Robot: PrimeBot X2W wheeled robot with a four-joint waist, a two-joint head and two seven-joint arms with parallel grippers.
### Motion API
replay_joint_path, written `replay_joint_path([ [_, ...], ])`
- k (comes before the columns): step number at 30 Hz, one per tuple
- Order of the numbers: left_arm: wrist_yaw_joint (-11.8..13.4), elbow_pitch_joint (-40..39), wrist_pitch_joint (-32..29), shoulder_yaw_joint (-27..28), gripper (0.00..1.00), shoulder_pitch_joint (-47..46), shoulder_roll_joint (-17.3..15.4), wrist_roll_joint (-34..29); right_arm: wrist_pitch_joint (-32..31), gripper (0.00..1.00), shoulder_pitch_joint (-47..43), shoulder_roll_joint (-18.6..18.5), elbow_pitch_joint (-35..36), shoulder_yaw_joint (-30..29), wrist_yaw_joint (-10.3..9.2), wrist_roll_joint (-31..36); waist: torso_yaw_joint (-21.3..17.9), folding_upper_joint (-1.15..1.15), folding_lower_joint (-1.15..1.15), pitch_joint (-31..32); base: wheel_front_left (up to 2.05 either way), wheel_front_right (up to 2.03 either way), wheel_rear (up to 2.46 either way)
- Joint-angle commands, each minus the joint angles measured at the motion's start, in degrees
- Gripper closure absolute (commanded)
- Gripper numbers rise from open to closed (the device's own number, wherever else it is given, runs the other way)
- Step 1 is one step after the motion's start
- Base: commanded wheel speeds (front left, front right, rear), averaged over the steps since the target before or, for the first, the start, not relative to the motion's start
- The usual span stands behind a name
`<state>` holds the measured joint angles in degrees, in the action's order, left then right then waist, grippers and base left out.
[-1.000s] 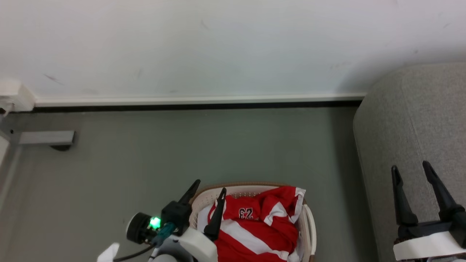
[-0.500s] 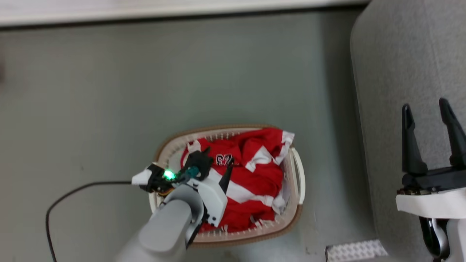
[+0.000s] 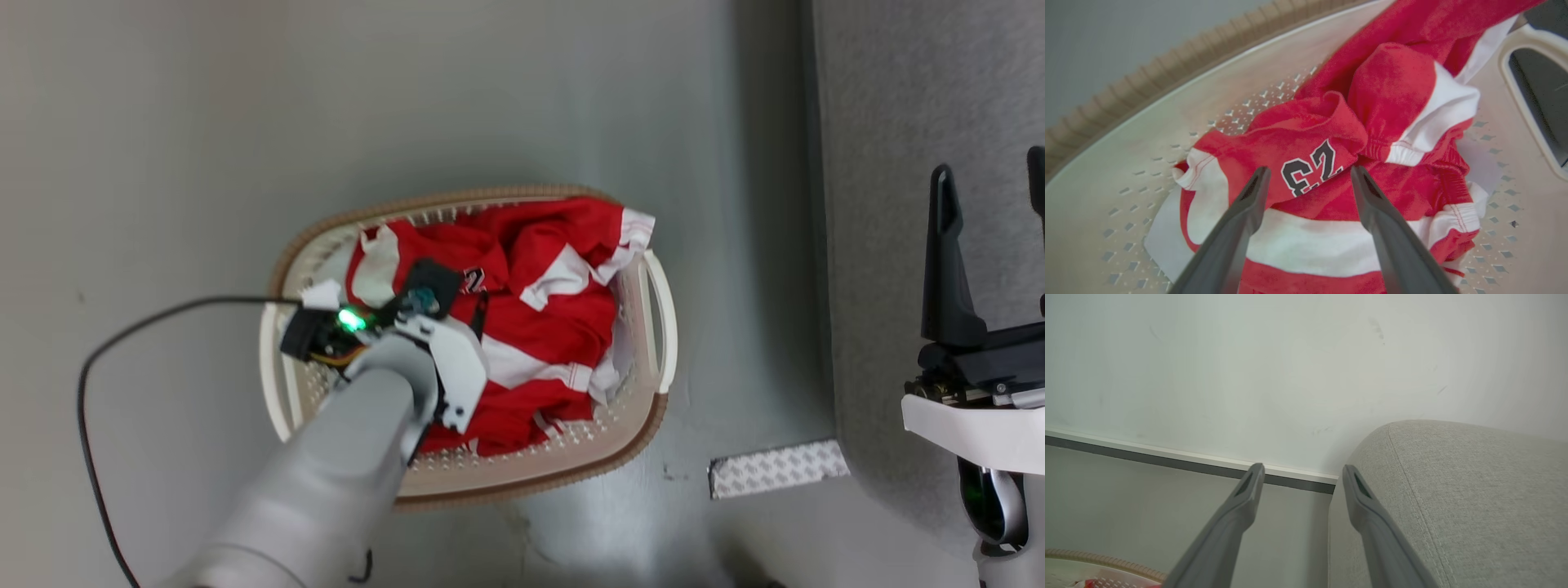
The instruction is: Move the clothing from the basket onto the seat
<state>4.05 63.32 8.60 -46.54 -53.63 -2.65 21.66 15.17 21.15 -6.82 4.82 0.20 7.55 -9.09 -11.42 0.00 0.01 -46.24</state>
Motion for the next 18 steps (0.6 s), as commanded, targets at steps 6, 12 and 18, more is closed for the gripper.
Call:
replay_joint_path([
  [6, 1.74, 4.87, -0.32, -1.64, 0.0, -5.3, -0.42, 0.7, -0.03, 0.0, 0.9, 0.59, 2.82, 0.13, -0.12, -0.78, -1.38, 0.0, -0.01, -6.18, 0.0, 0.0, 0.0],
  [12, 3.07, 7.26, 0.69, -2.99, 0.0, -8.08, -0.43, 0.41, -0.03, 0.0, 0.0, 0.98, 4.1, -0.34, -0.12, -1.25, -1.87, 0.0, -0.01, -8.42, 0.0, 0.0, 0.0],
  [18, 2.05, 8.21, 1.31, -4.86, 0.12, -8.78, -0.45, 0.39, -0.02, 0.0, -1.41, 1.62, 5.1, -0.22, -0.12, 0.32, -0.64, 0.0, -0.01, -9.08, 0.15, 0.15, 0.15],
])
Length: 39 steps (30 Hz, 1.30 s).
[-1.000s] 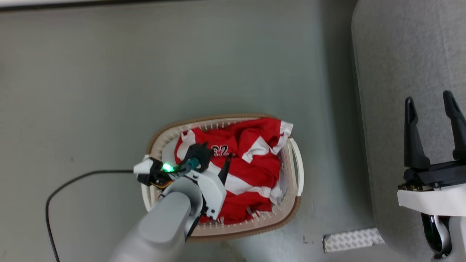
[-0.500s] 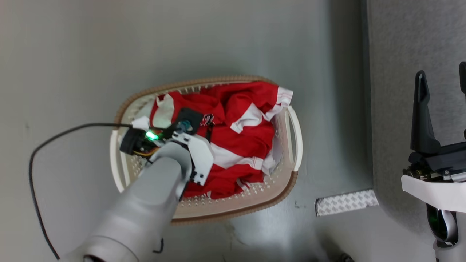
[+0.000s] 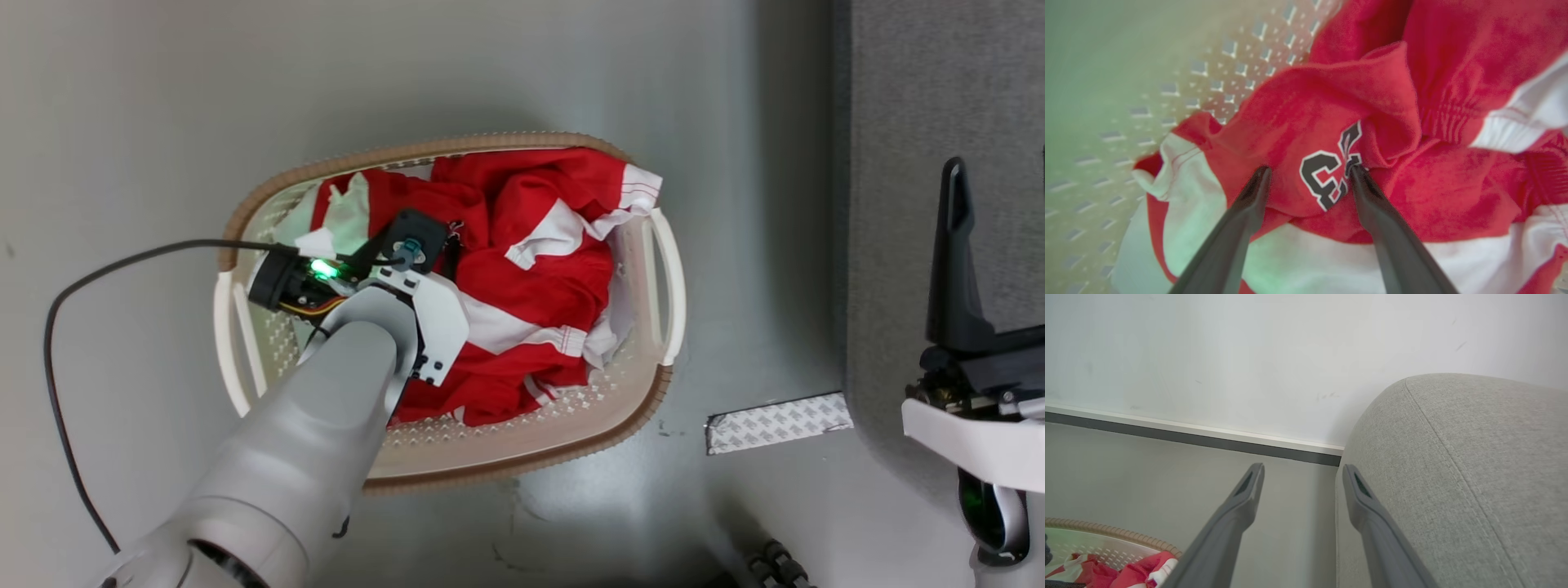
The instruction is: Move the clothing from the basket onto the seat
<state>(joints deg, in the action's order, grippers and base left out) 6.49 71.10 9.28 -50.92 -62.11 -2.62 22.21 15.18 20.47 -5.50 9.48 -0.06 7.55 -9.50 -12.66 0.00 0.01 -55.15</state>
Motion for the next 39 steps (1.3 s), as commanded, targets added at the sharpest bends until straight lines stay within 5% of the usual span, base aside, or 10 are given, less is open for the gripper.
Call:
replay_joint_path([
  [1, -0.59, 0.55, 0.87, -0.77, 0.57, -0.26, -0.47, -0.19, -0.03, 0.0, -0.91, 0.41, 0.68, 0.02, -0.12, 1.21, 0.97, 0.0, -0.01, -0.25, 0.17, 0.17, 0.17],
  [2, -1.15, 0.68, 0.95, -1.18, 1.0, -0.02, -0.46, -0.3, -0.04, 0.0, -1.16, 0.54, 0.91, -0.07, -0.12, 1.74, 1.32, 0.0, -0.01, -0.3, 0.19, 0.19, 0.19],
  [17, -4.91, -3.72, 5.49, -1.37, 1.0, 2.2, -0.48, 4.97, -0.03, 0.0, -1.5, 1.49, 0.38, -1.24, -0.12, 4.52, 6.43, 0.0, -0.01, 3.21, 0.04, 0.04, 0.04],
  [29, -6.31, -12.69, 5.92, 0.49, 1.0, 12.03, -0.39, 7.76, -0.04, 0.0, -3.46, 1.36, -6.97, 0.7, -0.12, 1.91, 10.05, 0.0, -0.01, 19.11, 0.0, 0.0, 0.0],
  [39, -7.06, -23.39, 5.93, 3.29, 1.0, 22.83, -2.24, 6.39, -0.04, 0.0, -11.52, -3.08, -11.0, 4.67, -0.12, -2.87, 13.04, 0.0, -0.01, 35.83, 0.0, 0.0, 0.0],
])
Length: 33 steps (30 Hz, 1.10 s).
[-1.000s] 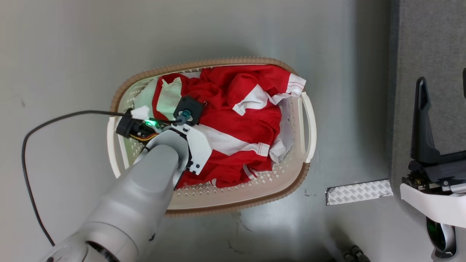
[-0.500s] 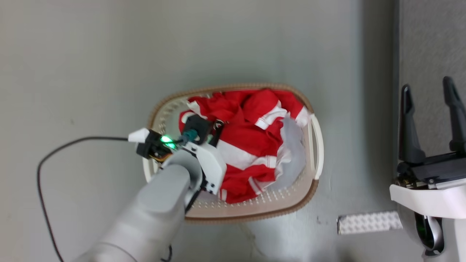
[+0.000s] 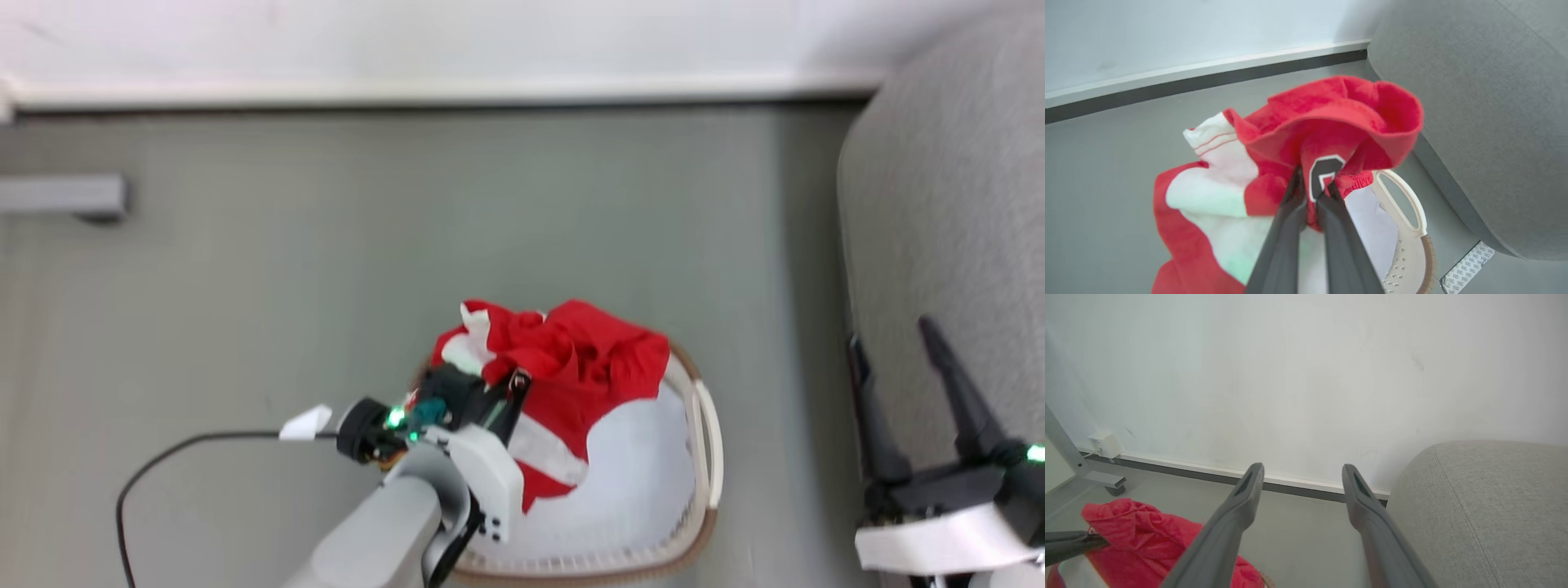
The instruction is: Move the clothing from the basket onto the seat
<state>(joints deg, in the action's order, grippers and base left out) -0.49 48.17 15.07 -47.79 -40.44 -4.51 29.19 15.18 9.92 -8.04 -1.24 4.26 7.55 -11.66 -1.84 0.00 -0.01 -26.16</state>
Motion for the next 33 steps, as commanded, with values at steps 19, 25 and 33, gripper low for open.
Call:
replay_joint_path([
  [19, 2.32, -28.07, -7.97, -1.09, 1.0, 11.27, -8.46, 1.21, -0.03, 0.0, -0.75, -17.86, -2.14, 26.89, -0.12, -11.44, 3.72, 0.0, 0.01, 22.91, 0.0, 0.0, 0.0],
  [25, 3.41, -37.37, -12.43, -2.22, 1.0, 12.73, -10.51, 1.4, -0.04, 0.0, 4.73, -19.97, -3.37, 33.96, -0.12, -13.26, 3.85, 0.0, 0.01, 23.93, 0.0, 0.0, 0.0],
  [33, 3.78, -45.75, -16.42, -4.0, 1.0, 13.08, -10.89, 1.8, -2.55, 0.0, 11.48, -20.75, -6.16, 43.22, -0.12, -15.61, 4.59, 0.0, 0.01, 24.57, 0.0, 0.0, 0.0],
])
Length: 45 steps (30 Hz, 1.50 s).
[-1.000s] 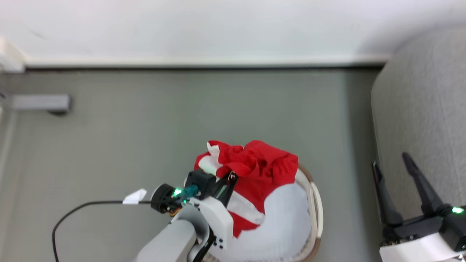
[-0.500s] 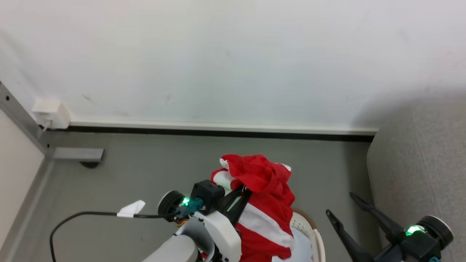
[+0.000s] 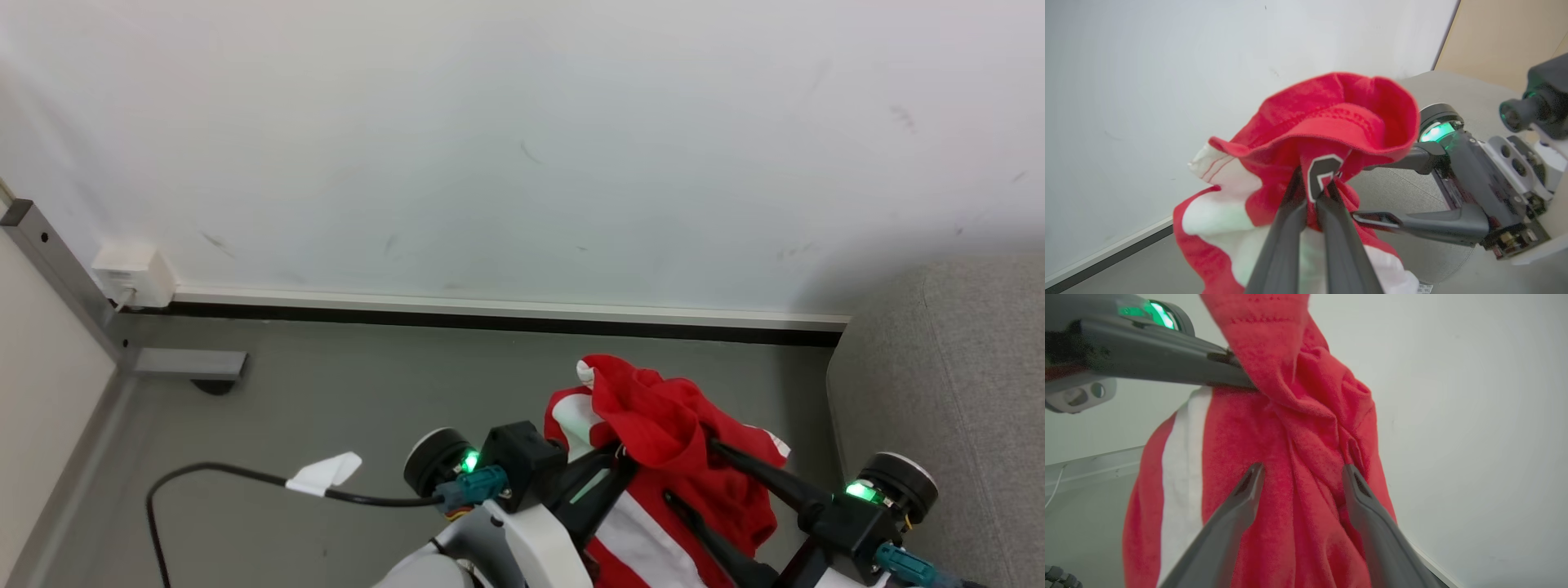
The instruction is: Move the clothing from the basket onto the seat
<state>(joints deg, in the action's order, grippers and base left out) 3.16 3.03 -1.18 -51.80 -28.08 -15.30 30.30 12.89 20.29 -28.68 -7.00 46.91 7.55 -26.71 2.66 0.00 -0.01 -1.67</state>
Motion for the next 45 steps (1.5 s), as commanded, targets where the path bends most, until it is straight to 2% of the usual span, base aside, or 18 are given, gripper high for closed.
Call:
replay_joint_path([
  [1, 0.1, -1.23, -0.48, -0.23, 1.0, 0.79, -0.02, 0.83, -0.54, 0.0, 1.85, 0.01, -0.78, 1.75, -0.12, -1.11, 0.16, 0.0, 0.01, 0.14, 0.0, 0.0, 0.0],
  [7, -0.83, -2.71, -1.58, -1.68, 1.0, 0.97, 0.75, 1.55, -1.01, 0.0, 5.97, 0.77, -2.44, 7.84, -0.12, -4.02, 0.17, 0.0, 0.01, 0.45, 0.0, 0.0, 0.0],
  [16, -3.92, -3.33, -3.13, -3.46, 1.0, 1.09, 2.57, 4.96, 0.73, 0.0, 11.66, 1.76, -3.58, 14.2, -0.12, -8.88, -0.08, 0.0, 0.01, 0.28, 0.0, 0.0, 0.0],
  [17, -4.0, -3.23, -3.12, -3.46, 1.0, 1.0, 2.63, 5.07, 1.08, 0.04, 12.05, 1.81, -3.56, 14.43, -0.12, -9.53, -0.08, 0.0, 0.01, 0.26, 0.0, 0.0, 0.0],
  [18, -3.95, -3.15, -3.07, -3.45, 1.0, 0.9, 2.67, 5.09, 1.34, 0.47, 12.3, 1.81, -3.53, 14.65, -0.12, -10.15, -0.1, 0.0, 0.01, 0.23, 0.0, 0.0, 0.0],
  [19, -3.98, -3.05, -3.01, -3.41, 1.0, 0.8, 2.69, 5.21, 1.55, 0.76, 12.53, 1.78, -3.45, 14.88, -0.12, -10.59, -0.12, 0.0, 0.01, 0.17, 0.0, 0.0, 0.0],
  [20, -4.0, -2.94, -2.93, -3.36, 1.0, 0.7, 2.67, 5.23, 1.78, 0.97, 12.75, 1.7, -3.38, 15.08, -0.12, -10.89, -0.15, 0.0, 0.01, 0.15, 0.0, 0.0, 0.0],
  [21, -3.99, -2.84, -2.86, -3.27, 1.0, 0.63, 2.65, 5.19, 2.0, 1.0, 12.85, 1.58, -3.29, 15.27, -0.12, -11.23, -0.18, 0.0, 0.01, 0.1, 0.0, 0.0, 0.0],
  [30, -2.92, -1.52, -1.95, -2.35, 1.0, 0.04, 1.93, 4.85, 2.52, 1.0, 11.37, 0.31, -2.0, 13.28, -0.12, -13.44, -1.19, 0.0, 0.01, -0.87, 0.0, 0.0, 0.0],
  [31, -2.7, -1.31, -1.65, -2.23, 0.95, -0.01, 1.93, 4.54, 2.53, 1.0, 10.97, 0.16, -1.82, 12.71, -0.12, -13.46, -1.36, 0.0, 0.01, -0.99, 0.0, 0.0, 0.0],
  [32, -2.46, -1.07, -1.34, -2.12, 0.79, -0.02, 2.0, 4.34, 2.54, 1.0, 10.58, 0.04, -1.59, 12.16, -0.12, -13.42, -1.5, 0.0, 0.01, -1.07, 0.0, 0.0, 0.0],
  [35, -1.76, -0.21, -0.56, -1.87, 0.54, -0.2, 1.97, 3.72, 2.55, 1.0, 9.57, -0.09, -0.88, 10.92, -0.12, -13.39, -2.12, 0.0, 0.01, -1.32, 0.0, 0.0, 0.0],
  [38, -1.56, 0.31, -0.12, -1.81, 0.48, -0.32, 1.99, 3.43, 2.55, 1.0, 8.95, -0.31, -0.6, 9.99, -0.12, -13.15, -2.54, 0.0, 0.01, -1.46, 0.0, 0.0, 0.0],
  [39, -1.37, 0.55, 0.23, -1.76, 0.44, -0.35, 1.99, 3.46, 2.56, 1.0, 8.63, -0.35, -0.49, 9.46, -0.12, -12.94, -2.79, 0.0, 0.01, -1.51, 0.0, 0.0, 0.0],
  [40, -1.29, 0.72, 0.32, -1.71, 0.27, -0.35, 2.03, 3.52, 2.57, 1.0, 8.23, -0.36, -0.37, 8.97, -0.12, -12.85, -3.0, 0.0, 0.01, -1.53, 0.0, 0.0, 0.0],
  [41, -1.09, 0.91, 0.71, -1.58, 0.0, -0.41, 1.97, 3.3, 2.57, 1.0, 7.87, -0.39, -0.31, 8.57, -0.12, -12.68, -3.27, 0.0, 0.01, -1.55, 0.0, 0.0, 0.0],
  [45, -0.8, 1.32, 1.3, -1.55, 0.0, -0.42, 1.91, 3.02, 2.56, 1.0, 6.51, -0.44, -0.18, 6.77, -0.12, -12.01, -4.11, 0.0, 0.01, -1.62, 0.0, 0.0, 0.0],
])
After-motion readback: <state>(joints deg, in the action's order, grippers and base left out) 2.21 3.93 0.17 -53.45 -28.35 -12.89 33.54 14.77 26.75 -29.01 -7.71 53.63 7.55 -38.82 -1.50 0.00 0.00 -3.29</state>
